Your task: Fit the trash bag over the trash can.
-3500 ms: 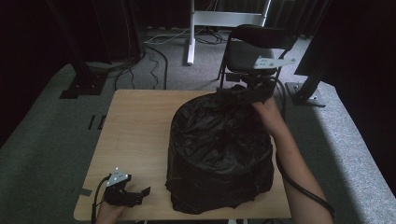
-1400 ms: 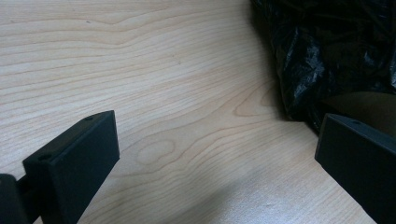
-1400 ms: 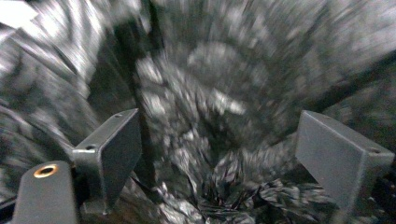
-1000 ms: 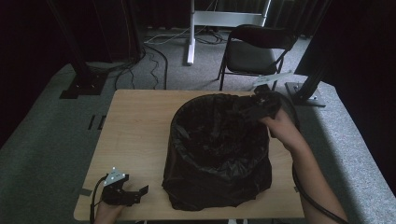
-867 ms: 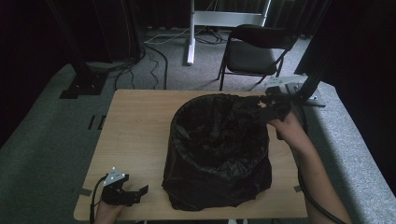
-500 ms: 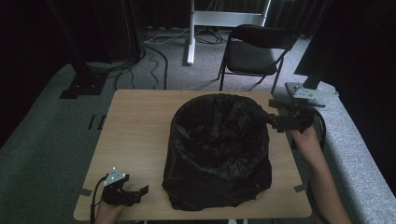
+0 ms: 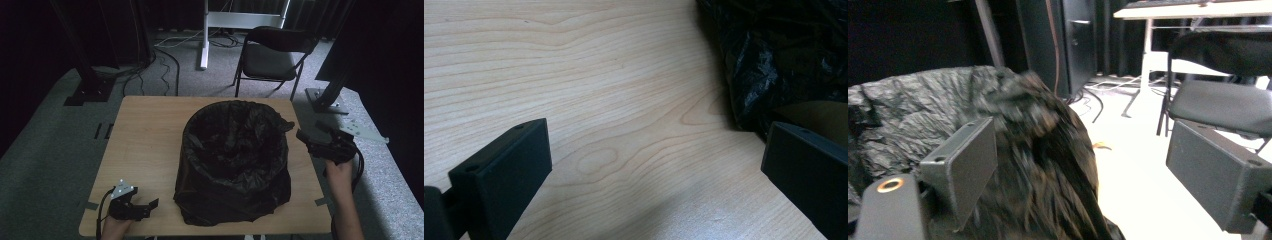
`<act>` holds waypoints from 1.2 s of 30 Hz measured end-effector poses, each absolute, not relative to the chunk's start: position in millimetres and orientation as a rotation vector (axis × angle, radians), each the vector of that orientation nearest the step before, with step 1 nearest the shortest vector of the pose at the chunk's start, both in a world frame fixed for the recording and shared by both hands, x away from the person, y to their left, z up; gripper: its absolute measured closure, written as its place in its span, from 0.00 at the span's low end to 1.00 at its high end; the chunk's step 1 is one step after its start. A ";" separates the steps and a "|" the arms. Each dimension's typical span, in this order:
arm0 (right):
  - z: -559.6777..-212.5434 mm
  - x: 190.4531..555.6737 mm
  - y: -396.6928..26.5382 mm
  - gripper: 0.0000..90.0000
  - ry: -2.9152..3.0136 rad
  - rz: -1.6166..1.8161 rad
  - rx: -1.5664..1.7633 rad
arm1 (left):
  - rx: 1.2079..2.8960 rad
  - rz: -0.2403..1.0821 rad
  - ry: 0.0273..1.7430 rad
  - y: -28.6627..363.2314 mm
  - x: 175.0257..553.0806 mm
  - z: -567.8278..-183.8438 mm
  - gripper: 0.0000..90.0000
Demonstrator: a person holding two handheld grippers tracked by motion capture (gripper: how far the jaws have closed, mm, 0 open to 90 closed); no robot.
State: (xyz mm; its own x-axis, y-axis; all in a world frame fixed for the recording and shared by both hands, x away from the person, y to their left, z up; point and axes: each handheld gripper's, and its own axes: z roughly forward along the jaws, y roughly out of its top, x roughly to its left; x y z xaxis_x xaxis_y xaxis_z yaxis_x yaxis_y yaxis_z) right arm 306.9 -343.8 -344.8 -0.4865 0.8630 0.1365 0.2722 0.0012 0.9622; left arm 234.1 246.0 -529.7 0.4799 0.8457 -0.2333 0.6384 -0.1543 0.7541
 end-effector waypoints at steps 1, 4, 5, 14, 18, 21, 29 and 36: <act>-350.7 303.9 -346.2 0.14 1.757 1.514 1.185 | 1.874 0.308 1.240 246.3 233.7 -529.4 0.00; -368.5 295.2 -350.8 0.14 1.725 1.470 1.224 | 1.874 0.313 1.242 247.6 233.0 -529.1 0.00; -374.7 292.4 -352.3 0.14 1.719 1.455 1.236 | 1.873 0.314 1.245 247.9 232.7 -529.1 0.00; -427.8 272.7 -368.5 0.14 1.650 1.413 1.374 | 1.863 0.345 1.256 249.1 231.2 -528.2 0.00; -451.6 265.9 -372.6 0.14 1.623 1.363 1.409 | 1.865 0.353 1.262 249.9 230.6 -528.6 0.00; -470.0 260.4 -376.2 0.14 1.624 1.321 1.451 | 1.873 0.365 1.271 250.4 230.3 -529.9 0.00; -511.5 247.2 -378.8 0.14 1.620 1.234 1.568 | 1.886 0.392 1.288 249.4 227.3 -533.8 0.00; -533.5 234.2 -371.2 0.13 1.640 1.065 1.547 | 1.818 0.469 1.342 260.0 222.2 -538.0 0.00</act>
State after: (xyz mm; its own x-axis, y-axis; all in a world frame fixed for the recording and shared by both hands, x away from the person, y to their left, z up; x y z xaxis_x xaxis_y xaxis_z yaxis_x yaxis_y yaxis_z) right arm 234.2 -371.2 -533.5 -0.1057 0.9912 0.0794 0.4756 -0.0197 0.8794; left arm 222.2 260.0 -538.0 0.3657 0.9163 -0.1630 0.6154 -0.1067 0.7810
